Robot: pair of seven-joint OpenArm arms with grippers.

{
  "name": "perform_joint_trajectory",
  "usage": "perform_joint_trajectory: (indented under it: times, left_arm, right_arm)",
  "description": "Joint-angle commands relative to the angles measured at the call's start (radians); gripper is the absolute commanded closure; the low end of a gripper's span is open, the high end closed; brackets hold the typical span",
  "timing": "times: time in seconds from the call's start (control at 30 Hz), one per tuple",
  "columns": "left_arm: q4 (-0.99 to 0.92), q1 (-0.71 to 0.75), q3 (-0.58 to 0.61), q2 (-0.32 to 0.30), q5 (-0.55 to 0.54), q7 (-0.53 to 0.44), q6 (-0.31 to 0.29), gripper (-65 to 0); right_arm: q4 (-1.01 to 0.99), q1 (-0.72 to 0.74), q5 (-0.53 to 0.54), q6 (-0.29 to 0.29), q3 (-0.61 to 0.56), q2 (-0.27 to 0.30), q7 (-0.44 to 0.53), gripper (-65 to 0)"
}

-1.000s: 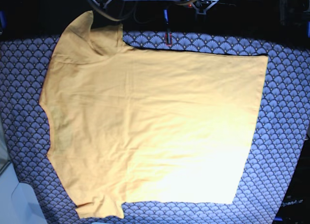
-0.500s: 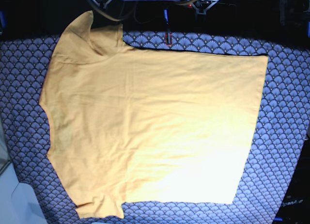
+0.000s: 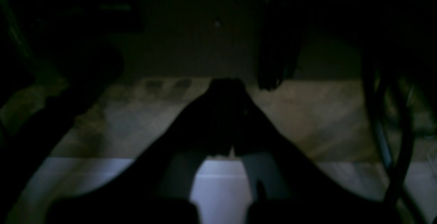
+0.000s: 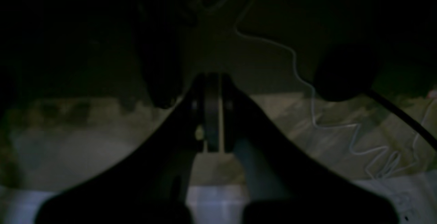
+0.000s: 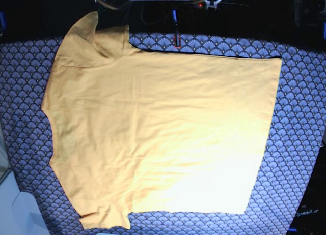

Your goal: Fold the T-shirt properly

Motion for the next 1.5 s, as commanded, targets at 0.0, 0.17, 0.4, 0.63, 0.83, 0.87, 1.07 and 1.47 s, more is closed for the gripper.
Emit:
perform_joint_trajectory:
  times: [0.0,0.17,0.4,0.63,0.83,0.87,1.07,1.47]
  left_arm:
    - [-0.002,0.034,0.000,-0.011,0.003,-0.044,0.010,0.0]
    - [-0.004,0.155,-0.003,-0.030,0.000,-0.292,-0.008,0.0]
    - [-0.006,0.278,-0.131,-0.038,-0.160,-0.605,-0.327,0.0]
    - [-0.006,0.388,-0.240,-0.031,-0.266,-0.940,-0.553,0.0]
    - [-0.006,0.454,-0.255,0.004,-0.276,-1.245,-0.571,0.0]
    - [-0.004,0.468,-0.258,0.007,-0.276,-1.253,-0.571,0.0]
    - [0.004,0.480,-0.250,0.019,-0.269,-1.247,-0.573,0.0]
    - [0.883,0.913,-0.250,0.042,-0.267,-1.126,-0.568,0.0]
  right_arm:
    - [-0.002,-0.034,0.004,0.006,0.001,0.006,0.058,0.0]
    - [-0.005,-0.158,0.004,0.006,0.002,0.026,0.345,0.0]
    - [-0.006,-0.309,0.004,0.006,0.004,0.049,0.806,0.0]
    - [0.023,-0.401,0.006,0.003,0.016,0.066,0.979,0.0]
    - [0.067,-0.430,0.006,0.003,0.019,0.066,0.984,0.0]
    - [0.123,-0.459,0.006,0.003,0.019,0.066,0.984,0.0]
    - [0.624,-0.717,0.006,0.001,0.036,0.058,0.974,0.0]
    - [1.123,-0.900,0.006,0.001,0.088,0.021,0.766,0.0]
